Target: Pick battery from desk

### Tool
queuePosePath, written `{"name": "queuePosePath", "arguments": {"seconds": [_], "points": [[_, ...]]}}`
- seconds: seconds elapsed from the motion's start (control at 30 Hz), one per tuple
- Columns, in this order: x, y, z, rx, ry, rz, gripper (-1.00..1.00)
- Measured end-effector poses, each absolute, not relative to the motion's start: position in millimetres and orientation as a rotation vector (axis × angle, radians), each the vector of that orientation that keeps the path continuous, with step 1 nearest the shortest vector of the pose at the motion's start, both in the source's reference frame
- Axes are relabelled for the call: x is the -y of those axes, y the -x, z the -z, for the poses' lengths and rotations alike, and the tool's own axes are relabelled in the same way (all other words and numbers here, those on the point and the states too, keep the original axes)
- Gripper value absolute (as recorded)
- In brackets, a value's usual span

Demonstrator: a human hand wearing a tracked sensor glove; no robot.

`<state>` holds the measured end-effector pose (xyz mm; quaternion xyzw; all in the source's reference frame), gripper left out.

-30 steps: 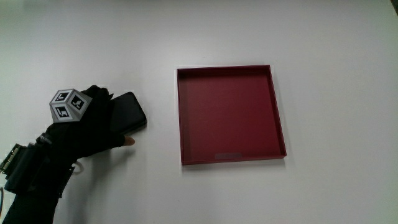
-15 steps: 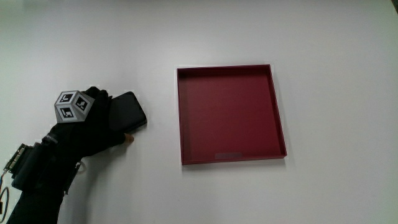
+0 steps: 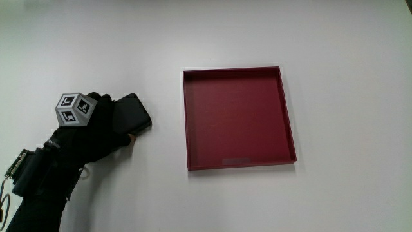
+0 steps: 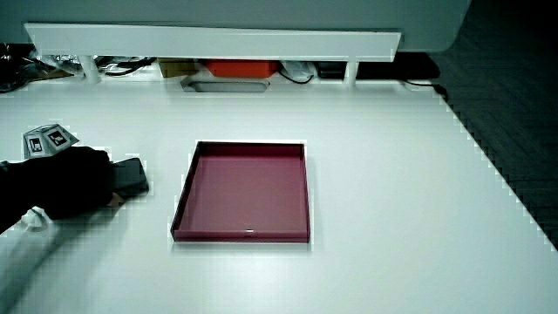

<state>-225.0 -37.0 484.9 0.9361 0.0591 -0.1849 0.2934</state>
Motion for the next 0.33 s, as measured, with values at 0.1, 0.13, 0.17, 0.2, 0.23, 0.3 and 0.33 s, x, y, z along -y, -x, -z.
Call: {"name": "queuePosePath", "arguments": {"seconds": [0.1,0.13,0.17,0.2,0.23,0.3,0.33], "points": [[42,209,-484,-0.315,-2.520,0.613,1.00],[42,201,-480,-0.289,-2.499,0.652,1.00],[42,194,-476,-0.264,-2.477,0.691,1.00],[45,188,-477,-0.311,-2.475,0.747,1.00],[47,181,-478,-0.358,-2.472,0.803,1.00],[49,167,-467,-0.260,-2.424,0.768,1.00],[52,160,-464,-0.343,-2.455,0.753,1.00]]}}
